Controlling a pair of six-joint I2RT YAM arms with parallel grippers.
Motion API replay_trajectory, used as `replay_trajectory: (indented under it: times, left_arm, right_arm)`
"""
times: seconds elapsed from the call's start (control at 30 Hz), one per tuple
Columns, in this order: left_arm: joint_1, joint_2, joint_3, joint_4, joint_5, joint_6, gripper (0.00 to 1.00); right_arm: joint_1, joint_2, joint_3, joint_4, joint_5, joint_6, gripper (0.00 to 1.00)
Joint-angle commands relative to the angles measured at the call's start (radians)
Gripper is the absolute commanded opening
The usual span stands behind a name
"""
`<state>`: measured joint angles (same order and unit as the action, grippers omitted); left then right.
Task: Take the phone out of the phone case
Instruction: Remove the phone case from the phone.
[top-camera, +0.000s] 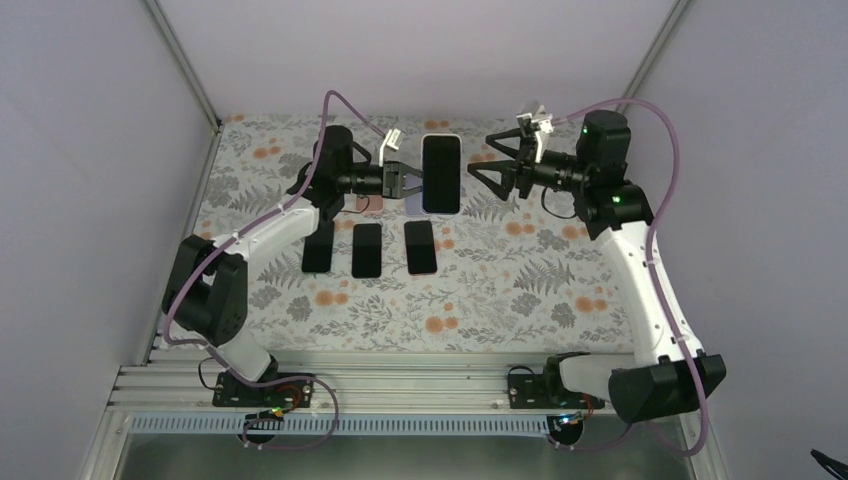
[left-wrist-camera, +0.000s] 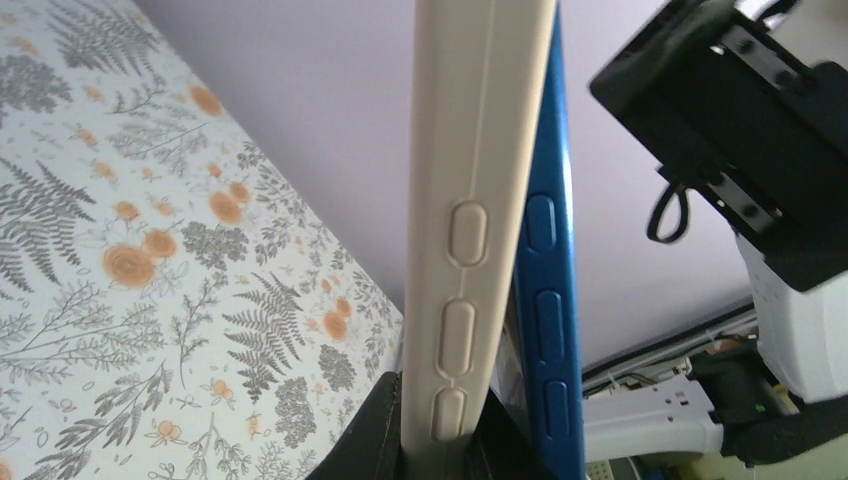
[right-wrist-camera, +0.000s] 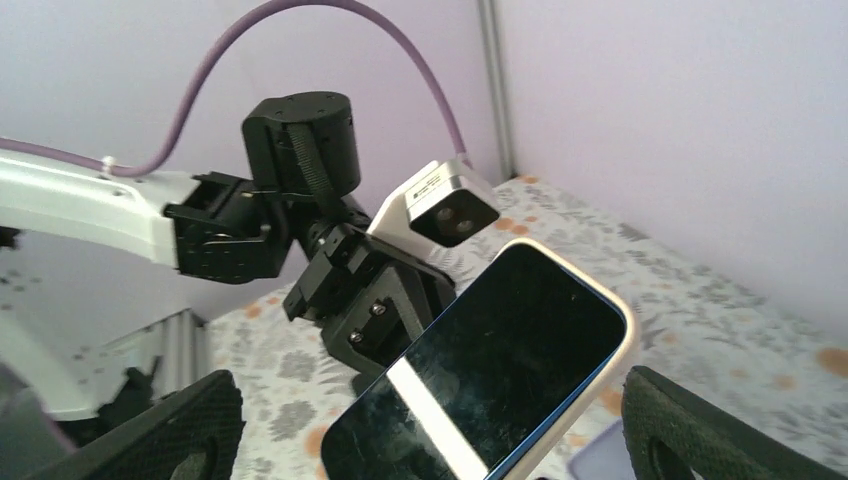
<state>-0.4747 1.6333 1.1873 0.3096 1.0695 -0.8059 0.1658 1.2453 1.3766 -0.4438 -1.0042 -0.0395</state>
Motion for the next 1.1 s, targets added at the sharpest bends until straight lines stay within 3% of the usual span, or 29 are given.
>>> replay_trajectory:
  times: [0.0, 0.53, 1.07]
  left_arm:
    - [0.0, 0.009, 0.032, 0.043, -0.023, -0.053, 0.02]
    - [0.024, 0.079, 0.024, 0.124, -0.001, -0.233, 0.02]
    - [0.025, 0.116, 0.026, 0.104, -0.006, -0.291, 0.02]
  right_arm:
    - [0.046, -0.021, -0.045, 0.039, 0.244, -0.079, 0.88]
    - [0.277, -0.141, -0.229, 0.025, 0.683, -0.471, 0.77]
    - [0.413, -0.124, -0.296, 0.036, 0.844, -0.629, 0.72]
